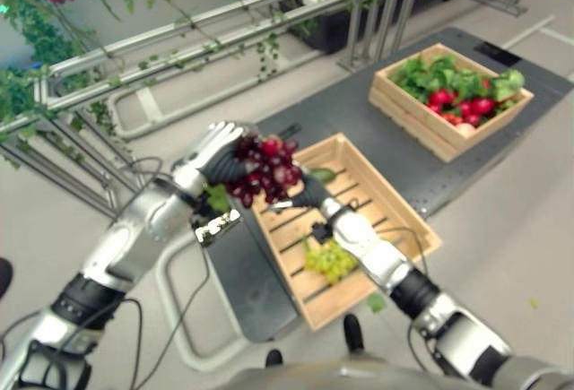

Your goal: Pick up the fruits from the basket on one side to the basket on the other side

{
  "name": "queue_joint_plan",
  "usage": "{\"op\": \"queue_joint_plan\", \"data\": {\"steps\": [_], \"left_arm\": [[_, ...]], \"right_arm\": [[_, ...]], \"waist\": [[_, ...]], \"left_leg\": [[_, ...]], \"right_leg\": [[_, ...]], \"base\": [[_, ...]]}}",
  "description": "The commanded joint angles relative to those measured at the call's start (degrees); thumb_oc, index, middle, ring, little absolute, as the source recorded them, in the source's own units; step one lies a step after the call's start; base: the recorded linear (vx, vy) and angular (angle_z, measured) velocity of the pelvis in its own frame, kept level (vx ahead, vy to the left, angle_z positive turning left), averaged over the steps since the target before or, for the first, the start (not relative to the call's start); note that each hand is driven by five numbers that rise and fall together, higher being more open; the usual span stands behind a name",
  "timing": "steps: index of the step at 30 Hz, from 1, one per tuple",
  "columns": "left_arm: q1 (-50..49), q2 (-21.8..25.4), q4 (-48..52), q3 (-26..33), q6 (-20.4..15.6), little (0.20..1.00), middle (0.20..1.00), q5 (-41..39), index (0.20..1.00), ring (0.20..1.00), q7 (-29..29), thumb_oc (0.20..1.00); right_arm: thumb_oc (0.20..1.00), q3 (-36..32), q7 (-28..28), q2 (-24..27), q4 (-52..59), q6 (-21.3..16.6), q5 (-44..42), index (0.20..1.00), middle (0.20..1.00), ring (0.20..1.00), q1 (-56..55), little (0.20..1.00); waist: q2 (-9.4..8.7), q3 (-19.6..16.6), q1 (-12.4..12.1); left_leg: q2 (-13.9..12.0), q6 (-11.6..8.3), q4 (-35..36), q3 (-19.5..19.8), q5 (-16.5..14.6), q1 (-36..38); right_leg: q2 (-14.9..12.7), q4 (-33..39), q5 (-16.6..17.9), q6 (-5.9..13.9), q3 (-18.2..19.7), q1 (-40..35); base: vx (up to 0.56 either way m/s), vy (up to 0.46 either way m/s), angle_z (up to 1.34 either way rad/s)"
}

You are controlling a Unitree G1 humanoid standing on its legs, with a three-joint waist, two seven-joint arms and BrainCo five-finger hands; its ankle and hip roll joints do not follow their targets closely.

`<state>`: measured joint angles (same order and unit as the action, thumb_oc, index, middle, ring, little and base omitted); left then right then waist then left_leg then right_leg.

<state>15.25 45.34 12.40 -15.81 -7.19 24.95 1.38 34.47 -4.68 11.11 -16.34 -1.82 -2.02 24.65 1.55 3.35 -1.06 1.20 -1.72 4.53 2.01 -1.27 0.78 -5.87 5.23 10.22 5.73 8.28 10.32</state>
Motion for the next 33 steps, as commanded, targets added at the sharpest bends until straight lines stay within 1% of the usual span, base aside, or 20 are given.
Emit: {"op": "queue_joint_plan", "data": {"steps": [1, 6, 15, 21, 22, 26, 27, 33], "left_arm": [[3.4, -0.9, 4.8, 0.9, -2.7, 0.2, 0.2, -4.4, 0.2, 0.2, 3.8, 0.2], [3.4, -1.2, 5.2, 0.7, -2.9, 0.2, 0.2, -5.4, 0.2, 0.2, 3.1, 0.2], [4.4, -3.6, 5.9, -1.7, -3.4, 0.2, 0.2, -8.3, 0.2, 0.2, 1.7, 0.2], [5.3, -4.2, 6.0, -2.9, -3.4, 0.2, 0.2, -9.0, 0.2, 0.2, 1.4, 0.2], [5.5, -4.3, 6.3, -3.3, -3.5, 0.2, 0.2, -9.5, 0.2, 0.2, 1.3, 0.2], [5.8, -4.0, 6.6, -3.4, -3.9, 0.2, 0.2, -10.0, 0.2, 0.2, 1.0, 0.2], [5.8, -4.1, 6.7, -3.5, -4.0, 0.2, 0.2, -10.5, 0.2, 0.2, 0.9, 0.2], [5.1, -4.0, 6.8, -3.1, -3.9, 0.2, 0.2, -11.0, 0.2, 0.2, 0.6, 0.2]], "right_arm": [[1.0, -0.1, -0.4, -4.5, -1.4, -2.7, -3.1, 1.0, 1.0, 1.0, 7.5, 1.0], [1.0, 0.1, 0.2, -5.0, -2.1, -2.7, -4.2, 1.0, 1.0, 1.0, 8.0, 1.0], [1.0, 3.0, 2.7, -7.4, -6.1, -2.5, -6.9, 1.0, 1.0, 1.0, 10.6, 1.0], [1.0, 3.4, 2.3, -8.0, -8.2, -2.7, -6.1, 1.0, 1.0, 1.0, 11.9, 1.0], [1.0, 3.0, 1.2, -8.0, -9.3, -2.8, -5.1, 1.0, 1.0, 1.0, 13.0, 1.0], [1.0, 2.8, 0.9, -8.1, -10.2, -3.0, -3.8, 1.0, 1.0, 1.0, 14.1, 1.0], [0.2, 2.8, 0.6, -8.2, -10.8, -3.1, -3.3, 0.2, 0.2, 0.2, 14.6, 0.2], [0.2, 3.1, 1.5, -8.3, -11.2, -2.9, -3.6, 0.2, 0.2, 0.2, 14.1, 0.2]], "waist": [[0.53, -2.2, -0.2], [0.41, -2.2, -0.4], [0.19, -2.6, -1.3], [0.24, -2.7, -1.6], [0.33, -2.9, -1.8], [0.35, -2.9, -2.1], [0.32, -3.0, -2.1], [0.23, -3.3, -2.2]], "left_leg": [[2.8, 0.99, -2.0, 2.2, -4.2, -4.6], [2.8, 1.04, -2.0, 2.2, -4.3, -4.5], [2.9, 1.06, -2.0, 2.6, -4.4, -4.3], [2.8, 1.11, -1.9, 2.8, -4.5, -4.2], [2.9, 1.13, -1.9, 3.0, -4.5, -4.2], [3.0, 1.12, -2.0, 3.0, -4.5, -4.2], [3.0, 1.14, -2.0, 3.1, -4.5, -4.2], [3.0, 1.13, -2.0, 3.2, -4.7, -3.9]], "right_leg": [[-0.7, -0.9, -10.4, 1.84, -1.8, -5.3], [-0.8, -0.9, -10.3, 1.86, -1.9, -5.4], [-0.7, -0.8, -10.4, 1.8, -2.1, -5.7], [-0.8, -0.7, -10.5, 1.83, -2.3, -5.8], [-0.8, -0.7, -10.5, 1.83, -2.3, -5.8], [-0.8, -0.7, -10.5, 1.84, -2.4, -5.9], [-0.9, -0.7, -10.5, 1.84, -2.5, -6.0], [-0.8, -0.7, -10.7, 1.82, -2.5, -6.2]], "base": [[0.0, 0.0, 0.0], [0.0, 0.0, 0.0], [0.0, 0.0, 0.01], [0.0, 0.001, 0.01], [0.02, 0.007, 0.09], [0.01, 0.005, 0.03], [0.0, 0.0, 0.0], [0.0, 0.0, 0.0]]}}
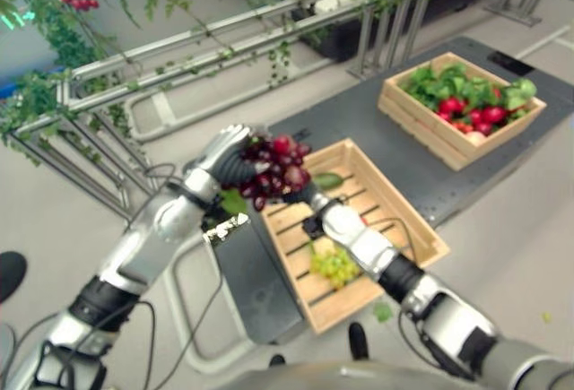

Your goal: Pick up the fruits from the basket on one side to the basket on the other side

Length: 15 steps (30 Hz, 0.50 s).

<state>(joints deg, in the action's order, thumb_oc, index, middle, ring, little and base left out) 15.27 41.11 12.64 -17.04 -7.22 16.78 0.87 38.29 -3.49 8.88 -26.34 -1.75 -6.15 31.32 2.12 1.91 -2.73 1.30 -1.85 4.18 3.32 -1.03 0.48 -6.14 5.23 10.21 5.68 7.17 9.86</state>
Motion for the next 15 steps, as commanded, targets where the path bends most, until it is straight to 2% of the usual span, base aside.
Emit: {"op": "queue_joint_plan", "data": {"steps": [1, 15], "left_arm": [[4.8, 0.3, 6.4, -1.8, -3.8, 0.2, 0.2, -2.7, 0.2, 0.2, 1.1, 0.2], [3.2, 0.0, 5.2, -0.8, -3.3, 0.2, 0.2, -2.1, 0.2, 0.2, 1.3, 0.2]], "right_arm": [[0.2, -0.6, 0.5, -5.8, -1.0, -2.9, 0.5, 0.2, 0.2, 0.2, 7.2, 0.2], [0.2, -1.2, 0.7, -5.2, -0.5, -2.9, -0.2, 0.2, 0.2, 0.2, 5.3, 0.2]], "waist": [[-0.29, -1.9, -0.5], [-0.56, -2.0, -0.2]], "left_leg": [[2.9, 1.25, -1.6, 1.9, -4.9, -3.6], [2.6, 1.14, -1.5, 1.7, -5.0, -3.3]], "right_leg": [[-0.5, -0.7, -10.7, 1.87, -1.4, -5.8], [-0.4, -0.6, -10.9, 1.73, -1.4, -5.9]], "base": [[0.0, 0.0, 0.0], [0.0, 0.0, 0.0]]}}
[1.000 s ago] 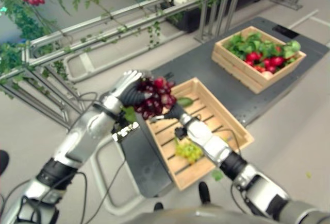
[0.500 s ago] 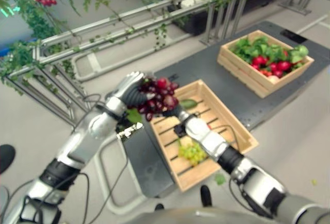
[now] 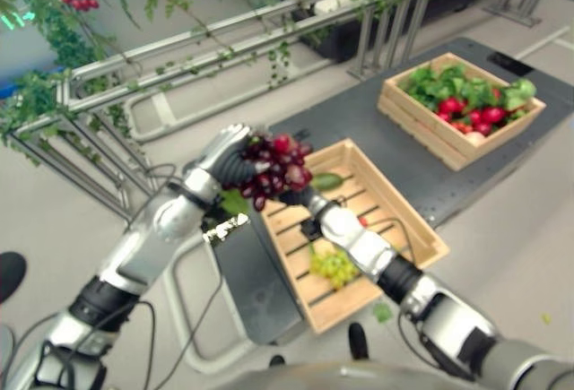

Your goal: Pick up the fruits from the basket on one side to the basket on the other side

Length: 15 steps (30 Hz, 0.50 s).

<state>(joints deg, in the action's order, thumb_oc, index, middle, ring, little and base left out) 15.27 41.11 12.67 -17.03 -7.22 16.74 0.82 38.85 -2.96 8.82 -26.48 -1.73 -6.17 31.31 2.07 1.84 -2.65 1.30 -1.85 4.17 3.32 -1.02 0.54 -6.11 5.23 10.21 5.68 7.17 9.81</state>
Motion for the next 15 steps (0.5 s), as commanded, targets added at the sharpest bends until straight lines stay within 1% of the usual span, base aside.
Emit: {"op": "queue_joint_plan", "data": {"steps": [1, 12, 13, 14, 15], "left_arm": [[3.1, -0.1, 5.1, -0.8, -3.3, 0.2, 0.2, -2.0, 0.2, 0.2, 1.4, 0.2], [1.8, 0.2, 5.4, 0.7, -3.3, 0.2, 0.2, -1.5, 0.2, 0.2, 1.3, 0.2], [1.4, 0.4, 5.2, 1.4, -3.2, 0.2, 0.2, -1.3, 0.2, 0.2, 1.6, 0.2], [1.2, 0.5, 5.1, 1.8, -3.2, 0.2, 0.2, -1.0, 0.2, 0.2, 1.8, 0.2], [1.2, 0.5, 5.1, 1.8, -3.2, 0.2, 0.2, -1.0, 0.2, 0.2, 1.8, 0.2]], "right_arm": [[0.2, -1.8, 0.1, -5.2, -0.4, -2.9, -0.2, 0.2, 0.2, 0.2, 5.2, 0.2], [0.2, -2.2, 0.5, -4.6, 0.4, -2.9, 0.0, 0.2, 0.2, 0.2, 4.3, 0.2], [0.492, -1.9, 1.1, -4.1, 1.3, -3.0, 0.2, 0.492, 0.492, 0.492, 3.9, 0.492], [0.846, -1.8, 1.5, -3.8, 2.2, -3.0, 0.4, 0.846, 0.846, 0.846, 3.6, 0.846], [1.0, -1.8, 1.6, -3.7, 2.3, -2.9, 0.4, 1.0, 1.0, 1.0, 3.5, 1.0]], "waist": [[-0.53, -2.0, -0.3], [-0.77, -2.0, -0.1], [-0.84, -1.9, 0.0], [-0.89, -1.9, 0.1], [-0.86, -1.9, 0.1]], "left_leg": [[2.6, 1.14, -1.4, 1.7, -5.0, -3.4], [2.3, 1.02, -1.4, 1.4, -5.0, -3.4], [2.2, 0.99, -1.4, 1.3, -5.1, -3.3], [2.2, 0.98, -1.4, 1.3, -5.0, -3.3], [2.2, 0.98, -1.4, 1.3, -5.0, -3.3]], "right_leg": [[-0.4, -0.6, -10.8, 1.72, -1.4, -5.8], [-0.1, -0.5, -10.8, 1.64, -1.2, -5.7], [-0.1, -0.5, -10.8, 1.64, -1.3, -5.6], [-0.1, -0.5, -10.8, 1.63, -1.3, -5.6], [-0.1, -0.5, -10.8, 1.63, -1.3, -5.6]], "base": [[0.0, 0.0, 0.0], [0.0, 0.0, 0.0], [0.0, 0.0, 0.0], [0.0, 0.0, 0.0], [0.0, 0.0, 0.0]]}}
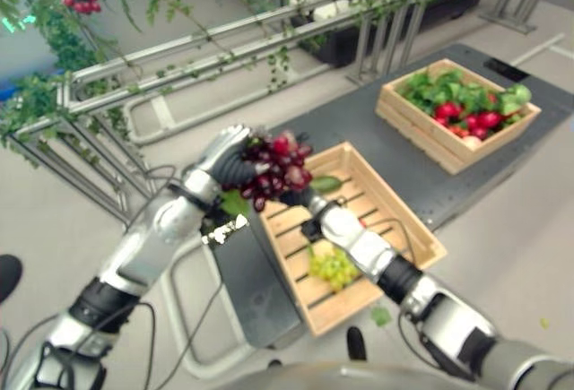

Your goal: Pick up the fruits from the basket on one side to the basket on the other side

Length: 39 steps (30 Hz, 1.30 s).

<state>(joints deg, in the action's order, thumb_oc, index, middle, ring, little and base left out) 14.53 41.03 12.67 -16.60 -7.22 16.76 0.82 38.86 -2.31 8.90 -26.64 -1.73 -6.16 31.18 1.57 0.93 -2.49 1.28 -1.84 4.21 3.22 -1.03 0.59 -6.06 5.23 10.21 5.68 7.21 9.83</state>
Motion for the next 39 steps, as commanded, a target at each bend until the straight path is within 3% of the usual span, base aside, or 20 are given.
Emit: {"op": "queue_joint_plan", "data": {"steps": [1, 7, 9, 20, 29, 39], "left_arm": [[1.6, 1.0, 4.4, 2.4, -2.9, 0.2, 0.2, 0.2, 0.2, 0.2, 2.3, 0.2], [1.8, 1.2, 0.0, 3.6, -1.3, 0.2, 0.2, 1.7, 0.2, 0.2, 4.5, 0.2], [2.1, 0.7, -0.9, 3.5, -0.9, 0.2, 0.2, 1.4, 0.2, 0.2, 4.9, 0.2], [4.6, -1.5, -2.6, 1.5, -1.0, 0.2, 0.2, -0.2, 0.2, 0.2, 4.9, 0.2], [6.1, -3.3, -4.1, 0.2, -0.5, 0.2, 0.2, -2.3, 0.2, 0.2, 5.3, 0.2], [2.1, -4.1, -2.5, 2.8, -0.9, 0.2, 0.2, -5.2, 0.2, 0.2, 5.2, 0.2]], "right_arm": [[1.0, -1.8, 1.8, -2.4, 5.0, -3.0, 0.3, 1.0, 1.0, 1.0, 2.2, 1.0], [1.0, -4.3, 2.1, -0.4, 10.7, -3.1, -4.7, 1.0, 1.0, 1.0, -5.5, 1.0], [1.0, -4.9, 2.3, -1.8, 9.4, -3.2, -9.9, 1.0, 1.0, 1.0, -7.6, 1.0], [1.0, -1.4, 5.8, -5.7, 6.6, -3.1, -20.2, 1.0, 1.0, 1.0, -7.2, 1.0], [1.0, 0.3, 6.0, -6.7, 7.5, -2.7, -22.4, 1.0, 1.0, 1.0, -5.3, 1.0], [1.0, 1.2, 7.2, -7.3, 7.7, -2.5, -25.5, 1.0, 1.0, 1.0, -4.3, 1.0]], "waist": [[-0.37, -0.8, 0.3], [-0.12, -0.2, 1.7], [-0.04, 0.0, 2.0], [0.16, -0.1, 1.8], [0.17, -0.4, 1.5], [0.37, -0.4, 0.7]], "left_leg": [[2.1, 0.92, -1.4, 1.3, -5.0, -3.4], [1.9, 0.85, -1.3, 0.8, -5.0, -3.2], [1.9, 0.82, -1.4, 0.7, -5.0, -3.2], [2.1, 0.77, -1.2, 0.5, -5.0, -3.1], [1.9, 0.77, -1.0, 0.7, -5.6, -2.8], [2.3, 0.85, -1.2, 0.8, -5.0, -3.2]], "right_leg": [[-0.1, -0.6, -10.8, 1.62, -1.3, -5.5], [-0.1, -0.7, -10.9, 1.67, -1.1, -5.5], [-0.1, -0.7, -10.9, 1.72, -1.0, -5.4], [-0.1, -0.7, -10.8, 1.62, -0.9, -5.4], [-0.1, -0.5, -11.4, 1.63, -1.2, -5.8], [-0.4, -0.6, -10.7, 1.6, -1.3, -5.5]], "base": [[0.0, 0.0, 0.0], [0.0, 0.0, 0.0], [0.0, 0.0, 0.0], [0.01, 0.002, -0.01], [0.01, 0.0, 0.0], [-0.02, -0.003, 0.01]]}}
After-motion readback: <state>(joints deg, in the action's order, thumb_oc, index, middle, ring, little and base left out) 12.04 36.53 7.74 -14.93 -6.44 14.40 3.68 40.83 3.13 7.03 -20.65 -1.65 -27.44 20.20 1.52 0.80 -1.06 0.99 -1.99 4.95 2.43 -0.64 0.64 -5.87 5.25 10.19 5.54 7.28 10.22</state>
